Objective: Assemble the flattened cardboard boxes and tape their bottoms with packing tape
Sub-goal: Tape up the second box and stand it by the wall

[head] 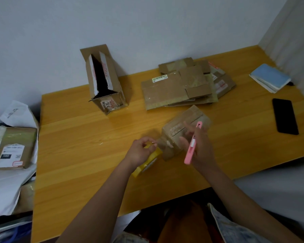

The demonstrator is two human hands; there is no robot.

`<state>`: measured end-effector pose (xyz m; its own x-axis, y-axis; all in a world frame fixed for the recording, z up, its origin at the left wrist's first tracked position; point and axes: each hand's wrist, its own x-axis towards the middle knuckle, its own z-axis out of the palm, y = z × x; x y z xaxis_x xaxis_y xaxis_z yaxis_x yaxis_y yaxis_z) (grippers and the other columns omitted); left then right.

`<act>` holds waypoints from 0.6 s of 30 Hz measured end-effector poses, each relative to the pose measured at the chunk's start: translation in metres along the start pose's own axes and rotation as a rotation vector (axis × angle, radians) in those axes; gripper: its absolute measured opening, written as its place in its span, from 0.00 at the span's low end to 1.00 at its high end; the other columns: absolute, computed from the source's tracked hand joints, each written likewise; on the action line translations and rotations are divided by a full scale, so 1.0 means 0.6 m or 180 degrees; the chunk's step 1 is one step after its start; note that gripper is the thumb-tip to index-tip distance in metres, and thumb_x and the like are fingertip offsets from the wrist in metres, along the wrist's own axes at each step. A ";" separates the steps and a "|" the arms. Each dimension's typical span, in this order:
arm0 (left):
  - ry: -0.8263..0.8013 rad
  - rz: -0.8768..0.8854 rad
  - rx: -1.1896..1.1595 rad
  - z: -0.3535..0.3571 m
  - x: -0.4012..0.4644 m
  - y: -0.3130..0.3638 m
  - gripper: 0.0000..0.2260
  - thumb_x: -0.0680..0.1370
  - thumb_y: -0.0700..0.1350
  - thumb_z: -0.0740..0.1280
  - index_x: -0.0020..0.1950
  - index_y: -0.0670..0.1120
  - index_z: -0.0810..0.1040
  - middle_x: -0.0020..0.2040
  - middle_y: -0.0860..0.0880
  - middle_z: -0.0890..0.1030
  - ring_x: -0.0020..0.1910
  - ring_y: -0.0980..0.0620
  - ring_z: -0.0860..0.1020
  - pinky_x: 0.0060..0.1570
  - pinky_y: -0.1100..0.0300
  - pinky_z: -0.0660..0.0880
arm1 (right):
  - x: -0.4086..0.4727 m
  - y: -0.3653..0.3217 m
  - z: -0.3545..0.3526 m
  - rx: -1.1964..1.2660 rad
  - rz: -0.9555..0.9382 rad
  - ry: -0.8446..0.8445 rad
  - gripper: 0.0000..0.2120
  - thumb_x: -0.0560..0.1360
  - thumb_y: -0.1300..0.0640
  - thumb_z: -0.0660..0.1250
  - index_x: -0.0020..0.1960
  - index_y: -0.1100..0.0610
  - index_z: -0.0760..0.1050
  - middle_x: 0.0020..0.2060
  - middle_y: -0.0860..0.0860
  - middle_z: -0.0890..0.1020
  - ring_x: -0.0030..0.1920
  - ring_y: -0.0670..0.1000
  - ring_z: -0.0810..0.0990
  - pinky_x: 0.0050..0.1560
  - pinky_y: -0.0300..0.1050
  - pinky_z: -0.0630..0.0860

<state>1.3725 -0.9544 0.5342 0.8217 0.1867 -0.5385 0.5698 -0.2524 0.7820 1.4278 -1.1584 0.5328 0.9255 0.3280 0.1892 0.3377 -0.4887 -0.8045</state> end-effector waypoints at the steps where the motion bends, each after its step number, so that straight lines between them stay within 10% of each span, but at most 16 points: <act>1: -0.0009 -0.0012 -0.0025 -0.001 0.000 0.002 0.04 0.80 0.48 0.66 0.45 0.55 0.76 0.68 0.47 0.73 0.68 0.46 0.69 0.54 0.53 0.68 | -0.006 -0.008 -0.001 -0.0057 -0.0125 0.0144 0.29 0.79 0.34 0.54 0.60 0.58 0.75 0.44 0.46 0.73 0.41 0.42 0.71 0.41 0.47 0.77; 4: 0.0017 -0.0014 -0.0102 0.001 0.001 0.002 0.04 0.80 0.47 0.67 0.45 0.52 0.77 0.65 0.47 0.75 0.66 0.47 0.69 0.53 0.54 0.68 | -0.018 -0.033 0.005 -0.0071 -0.0321 0.0058 0.31 0.81 0.36 0.49 0.59 0.58 0.79 0.42 0.51 0.76 0.37 0.45 0.71 0.37 0.32 0.67; 10: 0.0043 -0.0110 -0.0177 -0.003 0.001 0.003 0.03 0.80 0.46 0.67 0.48 0.48 0.78 0.61 0.48 0.77 0.62 0.50 0.70 0.51 0.59 0.66 | -0.013 -0.028 0.021 0.0362 -0.0441 -0.0617 0.19 0.79 0.53 0.56 0.67 0.56 0.75 0.50 0.55 0.82 0.47 0.54 0.79 0.48 0.47 0.74; 18: 0.0168 -0.0005 -0.0204 -0.005 -0.001 -0.008 0.07 0.80 0.47 0.65 0.51 0.46 0.80 0.50 0.48 0.75 0.48 0.53 0.71 0.41 0.63 0.69 | -0.017 -0.002 0.025 0.0607 -0.0304 -0.0649 0.08 0.75 0.57 0.63 0.43 0.62 0.74 0.38 0.58 0.78 0.37 0.58 0.78 0.33 0.51 0.73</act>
<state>1.3691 -0.9506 0.5316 0.8182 0.2373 -0.5236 0.5678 -0.1910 0.8007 1.4151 -1.1491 0.5230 0.8310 0.5303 0.1678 0.3655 -0.2932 -0.8834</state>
